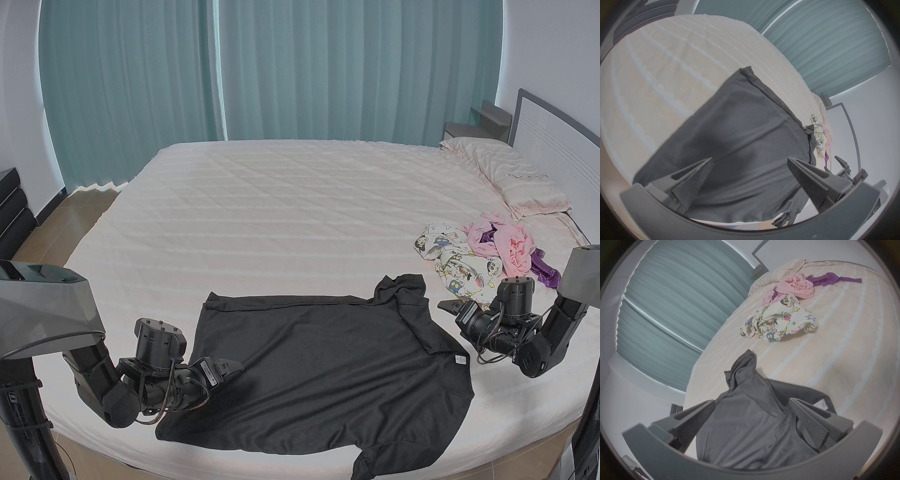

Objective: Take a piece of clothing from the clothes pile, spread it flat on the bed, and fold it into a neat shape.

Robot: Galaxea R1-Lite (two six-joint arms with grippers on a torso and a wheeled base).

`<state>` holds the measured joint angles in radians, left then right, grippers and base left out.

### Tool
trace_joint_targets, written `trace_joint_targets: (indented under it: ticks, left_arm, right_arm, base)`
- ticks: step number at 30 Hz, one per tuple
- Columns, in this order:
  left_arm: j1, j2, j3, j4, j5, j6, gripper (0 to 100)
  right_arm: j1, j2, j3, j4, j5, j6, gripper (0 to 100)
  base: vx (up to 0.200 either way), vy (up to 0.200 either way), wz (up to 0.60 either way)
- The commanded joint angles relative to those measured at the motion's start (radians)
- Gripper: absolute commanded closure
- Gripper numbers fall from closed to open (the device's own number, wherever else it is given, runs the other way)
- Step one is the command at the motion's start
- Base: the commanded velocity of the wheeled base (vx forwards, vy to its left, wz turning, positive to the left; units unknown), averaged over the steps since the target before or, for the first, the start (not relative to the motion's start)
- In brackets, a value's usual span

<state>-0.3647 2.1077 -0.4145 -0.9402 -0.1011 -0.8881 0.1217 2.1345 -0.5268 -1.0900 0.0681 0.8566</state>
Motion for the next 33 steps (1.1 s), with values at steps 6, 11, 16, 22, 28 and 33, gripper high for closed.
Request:
trace_joint_targets:
  ticks: [6, 11, 16, 22, 28, 33]
  left_arm:
    - [0.020, -0.011, 0.008, -0.017, 0.003, -0.011, 0]
    - [0.026, -0.011, 0.011, -0.046, 0.001, -0.035, 0]
    - [0.026, -0.006, 0.016, -0.065, 0.000, -0.038, 0]
    - [0.026, -0.003, 0.019, -0.065, 0.000, -0.037, 0]
    - [0.026, -0.005, 0.022, -0.074, 0.001, -0.038, 0]
    - [0.027, -0.002, 0.023, -0.078, 0.000, -0.038, 0]
  right_arm:
    - [0.075, 0.059, -0.249, 0.163, -0.076, 0.058, 0]
    - [0.073, 0.131, -0.369, 0.222, -0.093, 0.050, 0]
    - [0.075, 0.186, -0.481, 0.300, -0.096, 0.039, 0]
    - [0.069, 0.243, -0.596, 0.377, -0.094, -0.004, 0]
    - [0.064, 0.331, -0.702, 0.400, -0.122, -0.087, 0]
    - [0.072, 0.334, -0.723, 0.435, -0.140, -0.088, 0]
  base:
    - [0.000, 0.000, 0.00]
    - [0.000, 0.000, 0.00]
    - [0.000, 0.000, 0.00]
    - [0.000, 0.000, 0.00]
    - [0.000, 0.000, 0.00]
    - [0.080, 0.000, 0.00]
